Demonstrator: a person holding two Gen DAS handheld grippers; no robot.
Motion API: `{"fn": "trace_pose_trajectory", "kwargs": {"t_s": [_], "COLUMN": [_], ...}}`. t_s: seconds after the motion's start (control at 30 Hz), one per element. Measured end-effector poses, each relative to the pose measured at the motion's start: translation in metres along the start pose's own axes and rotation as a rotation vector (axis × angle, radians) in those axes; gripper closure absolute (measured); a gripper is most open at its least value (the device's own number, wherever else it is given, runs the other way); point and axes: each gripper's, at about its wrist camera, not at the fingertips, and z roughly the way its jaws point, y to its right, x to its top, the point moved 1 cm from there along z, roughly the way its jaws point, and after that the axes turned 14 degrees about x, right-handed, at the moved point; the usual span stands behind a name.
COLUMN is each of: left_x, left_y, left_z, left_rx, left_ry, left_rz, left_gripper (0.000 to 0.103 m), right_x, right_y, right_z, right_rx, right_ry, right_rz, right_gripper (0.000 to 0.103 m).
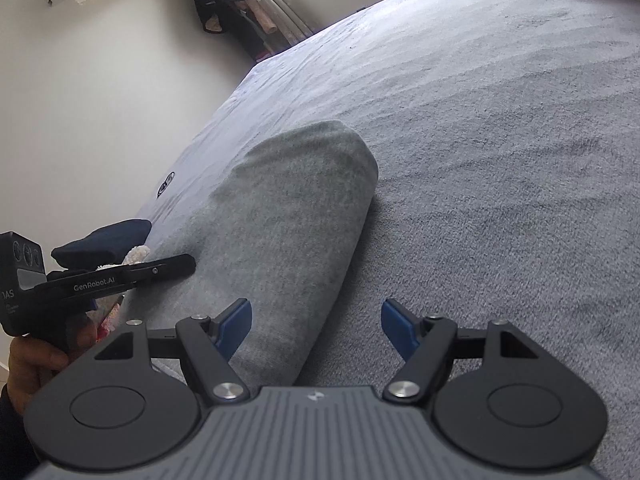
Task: Fold clothes
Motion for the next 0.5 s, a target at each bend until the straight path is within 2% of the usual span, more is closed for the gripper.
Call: {"fn": "trace_pose_trajectory", "kwargs": {"t_s": [0.17, 0.4, 0.5], "left_x": [0.004, -0.001, 0.001], "left_y": [-0.015, -0.026, -0.027], "left_z": [-0.004, 0.017, 0.009], "left_rx": [0.012, 0.045, 0.038], "left_ry": [0.013, -0.053, -0.026], "left_rz": [-0.016, -0.033, -0.025], "left_gripper": [0.086, 0.085, 0.085], "right_x": [0.0, -0.001, -0.001], "right_y": [0.001, -0.001, -0.002], "right_z": [0.001, 0.004, 0.002], "right_rx": [0.002, 0.003, -0.003], "right_ry": [-0.005, -0.013, -0.01], "right_rz": [-0.005, -0.014, -0.026], "right_gripper": [0.028, 0.028, 0.028]}}
